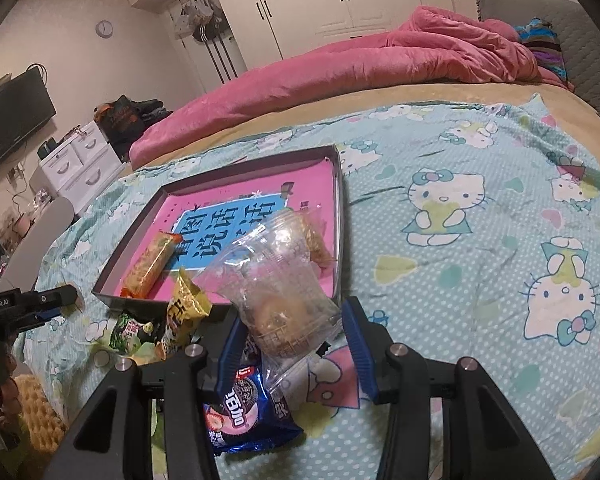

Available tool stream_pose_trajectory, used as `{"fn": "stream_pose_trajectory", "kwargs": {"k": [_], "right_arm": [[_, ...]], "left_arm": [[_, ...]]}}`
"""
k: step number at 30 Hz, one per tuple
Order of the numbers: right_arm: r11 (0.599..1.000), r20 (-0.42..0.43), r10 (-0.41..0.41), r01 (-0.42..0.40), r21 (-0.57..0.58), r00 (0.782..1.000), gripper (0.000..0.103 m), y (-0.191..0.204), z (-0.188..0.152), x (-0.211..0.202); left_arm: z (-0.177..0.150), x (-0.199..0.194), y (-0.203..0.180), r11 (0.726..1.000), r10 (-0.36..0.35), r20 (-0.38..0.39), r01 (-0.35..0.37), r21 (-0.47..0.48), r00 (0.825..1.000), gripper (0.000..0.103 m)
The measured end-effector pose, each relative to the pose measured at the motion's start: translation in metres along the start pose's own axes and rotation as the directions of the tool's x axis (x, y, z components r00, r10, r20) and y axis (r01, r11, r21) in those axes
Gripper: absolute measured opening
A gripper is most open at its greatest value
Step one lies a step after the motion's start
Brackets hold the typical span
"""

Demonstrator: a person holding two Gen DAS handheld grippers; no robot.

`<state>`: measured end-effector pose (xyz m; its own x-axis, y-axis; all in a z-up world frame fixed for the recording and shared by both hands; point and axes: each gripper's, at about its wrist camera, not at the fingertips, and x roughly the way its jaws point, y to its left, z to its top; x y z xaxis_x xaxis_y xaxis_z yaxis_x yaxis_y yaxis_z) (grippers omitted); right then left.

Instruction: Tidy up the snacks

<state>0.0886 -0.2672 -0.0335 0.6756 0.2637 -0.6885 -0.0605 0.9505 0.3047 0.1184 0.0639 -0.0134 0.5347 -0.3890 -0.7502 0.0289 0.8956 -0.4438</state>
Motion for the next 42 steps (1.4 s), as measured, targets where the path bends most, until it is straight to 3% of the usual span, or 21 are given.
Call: {"fn": "stream_pose_trajectory", "kwargs": {"k": [14,23,36,42], "right_arm": [[1.000,0.029,0.008,-0.008,0.000,1.000,0.048,0.002,0.007,-0.002],[1.000,0.047,0.001,-0.001,0.004,0.999,0.048,0.004,0.016,0.000],[1.000,0.050,-0.007,0.006,0.018,0.999,0.048,0.001,0.020,0.003],[1.000,0.063,-0.004,0.003,0.020,0.998,0.048,0.001,0.026,0.005]], "left_arm": [[0.021,-0.005,0.004,0.998,0.059,0.093,-0.061,0.020,0.994,0.045],[0.029,0.007,-0.002,0.991,0.110,0.111,-0.117,0.062,0.988,0.045],[0.032,0.042,-0.005,0.979,0.170,0.066,-0.176,0.101,0.983,0.045],[0.033,0.054,-0.007,0.979,0.167,0.035,-0.170,0.108,0.985,0.045]]}}
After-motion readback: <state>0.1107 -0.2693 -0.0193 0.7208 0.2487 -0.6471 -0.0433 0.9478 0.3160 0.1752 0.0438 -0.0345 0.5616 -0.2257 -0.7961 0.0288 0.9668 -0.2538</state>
